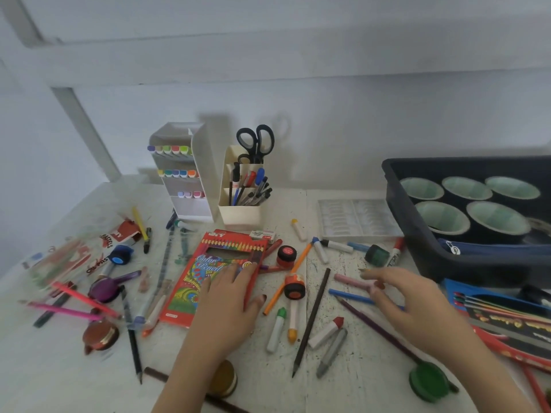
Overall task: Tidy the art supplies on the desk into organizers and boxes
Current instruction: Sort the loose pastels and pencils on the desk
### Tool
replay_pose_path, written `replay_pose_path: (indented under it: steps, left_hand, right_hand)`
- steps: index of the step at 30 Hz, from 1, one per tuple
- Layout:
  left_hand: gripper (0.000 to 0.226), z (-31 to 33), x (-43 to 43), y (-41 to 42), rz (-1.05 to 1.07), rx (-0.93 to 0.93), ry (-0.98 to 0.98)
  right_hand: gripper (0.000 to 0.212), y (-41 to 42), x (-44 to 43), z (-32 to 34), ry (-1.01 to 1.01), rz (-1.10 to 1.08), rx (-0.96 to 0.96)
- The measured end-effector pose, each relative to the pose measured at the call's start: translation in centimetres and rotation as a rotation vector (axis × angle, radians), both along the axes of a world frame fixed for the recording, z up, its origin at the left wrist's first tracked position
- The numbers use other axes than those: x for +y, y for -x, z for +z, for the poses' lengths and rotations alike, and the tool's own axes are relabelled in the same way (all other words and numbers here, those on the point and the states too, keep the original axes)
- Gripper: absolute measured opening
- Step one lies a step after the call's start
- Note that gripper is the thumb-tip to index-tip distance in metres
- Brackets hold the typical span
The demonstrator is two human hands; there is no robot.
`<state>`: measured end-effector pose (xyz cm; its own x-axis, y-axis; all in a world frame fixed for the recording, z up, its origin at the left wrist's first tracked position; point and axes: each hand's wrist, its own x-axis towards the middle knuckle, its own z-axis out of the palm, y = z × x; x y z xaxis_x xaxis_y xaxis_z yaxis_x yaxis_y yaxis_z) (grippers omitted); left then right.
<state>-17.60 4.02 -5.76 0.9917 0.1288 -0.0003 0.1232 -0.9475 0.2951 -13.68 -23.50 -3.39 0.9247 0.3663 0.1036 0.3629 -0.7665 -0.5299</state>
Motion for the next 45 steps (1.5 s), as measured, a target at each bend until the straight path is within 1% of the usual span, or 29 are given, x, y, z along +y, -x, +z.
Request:
replay_pose_path:
  steps: [4, 9, 12, 16, 19, 22, 25, 28, 30, 31, 32, 33, 34, 35, 36, 37, 39, 40, 41, 42, 43, 44, 45]
  left_hand:
    - [0.057, 0.6, -0.3, -0.5, -0.041, -0.093, 0.052]
    - [0.053, 2.0, -1.0, -2.3, -0.115, -0.203, 0.095]
    - [0.051, 2.7, -1.3, -3.3, -0.142, -0.242, 0.104]
    - [0.051, 2.9, -1.6, -4.2, -0.163, -0.273, 0.117]
    - [0.051, 2.8, -1.6, -4.6, -0.190, -0.251, 0.127]
    - [0.050, 2.6, -1.6, -4.6, -0.195, -0.236, 0.209]
    - [0.046, 2.6, -1.6, -4.7, -0.171, -0.219, 0.382]
    - [0.037, 3.0, -1.9, -4.6, -0.070, -0.244, 0.609]
    - [0.026, 3.6, -2.2, -4.7, 0.010, -0.253, 0.759]
    - [0.022, 3.9, -2.3, -4.7, 0.058, -0.237, 0.880]
    - [0.019, 4.4, -2.4, -4.8, 0.128, -0.189, 1.055]
    - [0.023, 5.1, -2.4, -4.8, 0.205, -0.109, 1.261]
    - [0.033, 5.7, -2.2, -4.7, 0.256, -0.024, 1.460]
    - [0.046, 6.1, -1.9, -4.4, 0.270, 0.055, 1.607]
    - [0.055, 6.4, -1.6, -4.1, 0.246, 0.119, 1.677]
    - [0.060, 6.6, -1.3, -3.7, 0.205, 0.169, 1.688]
    - [0.059, 6.7, -1.0, -3.0, 0.133, 0.221, 1.619]
    - [0.053, 6.7, -1.0, -2.7, 0.112, 0.236, 1.554]
    - [0.042, 6.6, -1.2, -2.5, 0.098, 0.253, 1.471]
    - [0.031, 6.5, -1.2, -2.3, 0.094, 0.262, 1.394]
    - [0.025, 6.3, -1.3, -2.1, 0.095, 0.264, 1.347]
    - [0.025, 6.1, -1.3, -1.8, 0.095, 0.262, 1.338]
    - [0.027, 5.9, -1.3, -1.5, 0.096, 0.254, 1.352]
  right_hand:
    - [0.027, -4.6, 1.0, 1.1, 0.049, -0.002, -0.053]
    - [0.024, -10.1, 2.8, 0.8, 0.155, -0.013, -0.054]
    - [0.022, -11.9, 3.5, 0.0, 0.257, -0.035, -0.031]
    - [0.015, -12.9, 4.4, -0.8, 0.324, -0.035, -0.024]
    - [0.012, -13.2, 4.7, -1.2, 0.313, -0.043, -0.038]
    - [0.012, -13.3, 4.8, -0.9, 0.166, -0.077, -0.054]
    - [0.012, -12.8, 4.6, 0.5, 0.022, -0.067, -0.121]
    - [0.013, -10.9, 4.3, 2.4, -0.065, -0.024, -0.193]
    - [0.012, -9.3, 4.0, 3.5, -0.115, 0.015, -0.223]
    - [0.013, -8.2, 3.8, 4.1, -0.138, 0.038, -0.231]
    - [0.013, -7.2, 3.6, 4.7, -0.157, 0.063, -0.235]
    - [0.014, -6.0, 3.3, 5.3, -0.172, 0.089, -0.237]
    - [0.015, -4.9, 3.1, 5.8, -0.183, 0.121, -0.235]
    - [0.015, -3.7, 2.9, 6.1, -0.180, 0.155, -0.228]
    - [0.015, -2.4, 2.7, 6.4, -0.151, 0.189, -0.218]
    - [0.015, -1.3, 2.7, 6.4, -0.093, 0.226, -0.215]
    - [0.015, 1.0, 2.9, 6.0, 0.051, 0.294, -0.250]
    - [0.016, 1.9, 3.0, 5.7, 0.100, 0.326, -0.278]
    - [0.016, 2.7, 3.0, 5.4, 0.118, 0.358, -0.292]
    - [0.014, 3.3, 3.0, 5.0, 0.104, 0.397, -0.284]
    - [0.011, 3.8, 2.9, 4.7, 0.068, 0.425, -0.249]
    - [0.011, 4.0, 2.7, 4.5, 0.009, 0.424, -0.194]
    - [0.016, 4.0, 2.4, 4.3, -0.051, 0.382, -0.134]
